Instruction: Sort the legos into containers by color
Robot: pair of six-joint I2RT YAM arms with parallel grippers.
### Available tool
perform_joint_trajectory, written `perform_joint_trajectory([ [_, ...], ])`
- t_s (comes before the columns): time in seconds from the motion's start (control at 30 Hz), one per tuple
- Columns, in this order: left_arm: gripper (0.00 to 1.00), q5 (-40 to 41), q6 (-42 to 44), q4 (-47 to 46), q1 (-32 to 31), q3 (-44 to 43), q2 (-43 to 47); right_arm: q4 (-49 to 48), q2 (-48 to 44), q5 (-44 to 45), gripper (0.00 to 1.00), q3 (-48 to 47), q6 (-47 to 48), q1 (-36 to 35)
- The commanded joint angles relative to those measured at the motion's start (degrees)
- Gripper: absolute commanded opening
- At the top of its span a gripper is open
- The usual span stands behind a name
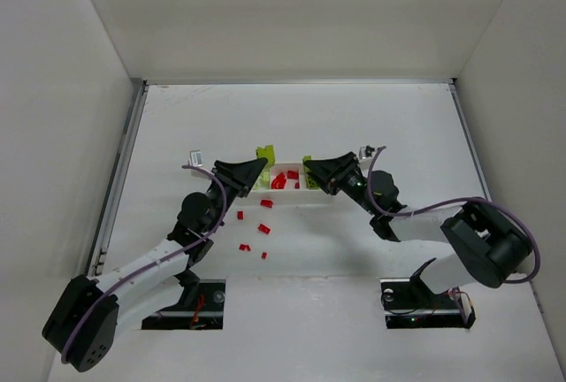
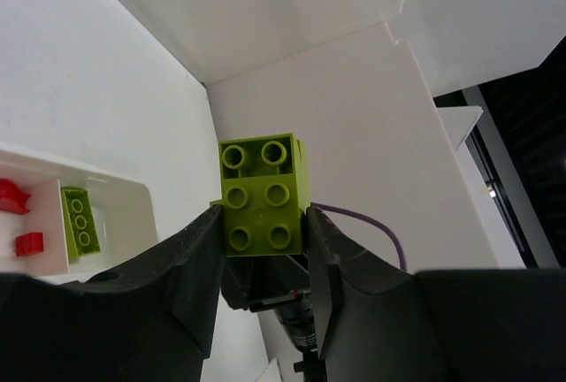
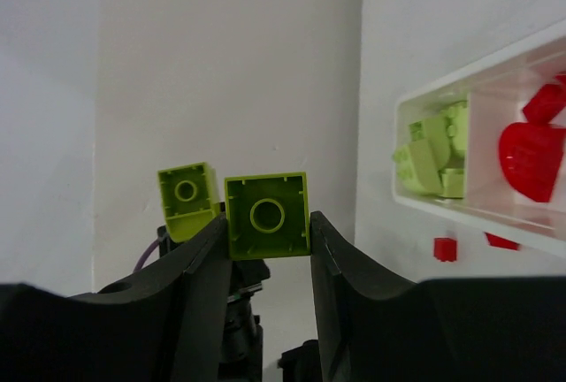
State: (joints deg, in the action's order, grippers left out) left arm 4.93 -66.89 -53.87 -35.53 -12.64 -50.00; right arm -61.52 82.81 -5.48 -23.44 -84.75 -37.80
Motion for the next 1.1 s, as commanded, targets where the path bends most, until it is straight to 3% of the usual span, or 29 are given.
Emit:
perform_joint_trajectory([
  [0.0,0.19,-0.18,1.06,-3.53,0.42,0.87,0.96,-4.14,-2.21,-1.55,0.26,1.38,1.16,1.37],
  [0.1,0.19,-1.23,1.41,-3.53,0.33,0.87,0.43,-0.73,-3.17,-2.44,0.26,2.08,5.54,2.69],
  [0.23,0.19,-2.03,2.38,-3.09,-1.42,0.52,-1.24,12.70,-6.77,2.47,0.26,1.82,13.62,3.57],
  [0.43,0.21,-1.41,3.79,-3.79,-5.20,-1.85,-5.54,40.73,-13.98,23.10,0.27,-6.25,32.17,-1.34],
  [0.53,0.21,-1.33,3.79,-4.49,-6.52,-3.08,-8.18,47.79,-13.64,29.98,0.29,-10.21,38.42,-3.89],
  [0.77,0.22,-1.50,3.00,-8.09,-7.58,-3.35,-12.14,48.51,-8.37,30.00,0.32,-13.73,42.03,-4.60],
  [0.9,0.22,-1.33,2.82,-8.27,-8.02,-3.62,-12.67,47.29,-7.13,29.91,0.49,-14.79,42.47,-4.60],
  [1.07,0.23,-1.59,2.47,-8.45,-8.20,-4.23,-13.28,45.00,-10.55,27.89,0.56,-13.48,41.77,-4.60],
])
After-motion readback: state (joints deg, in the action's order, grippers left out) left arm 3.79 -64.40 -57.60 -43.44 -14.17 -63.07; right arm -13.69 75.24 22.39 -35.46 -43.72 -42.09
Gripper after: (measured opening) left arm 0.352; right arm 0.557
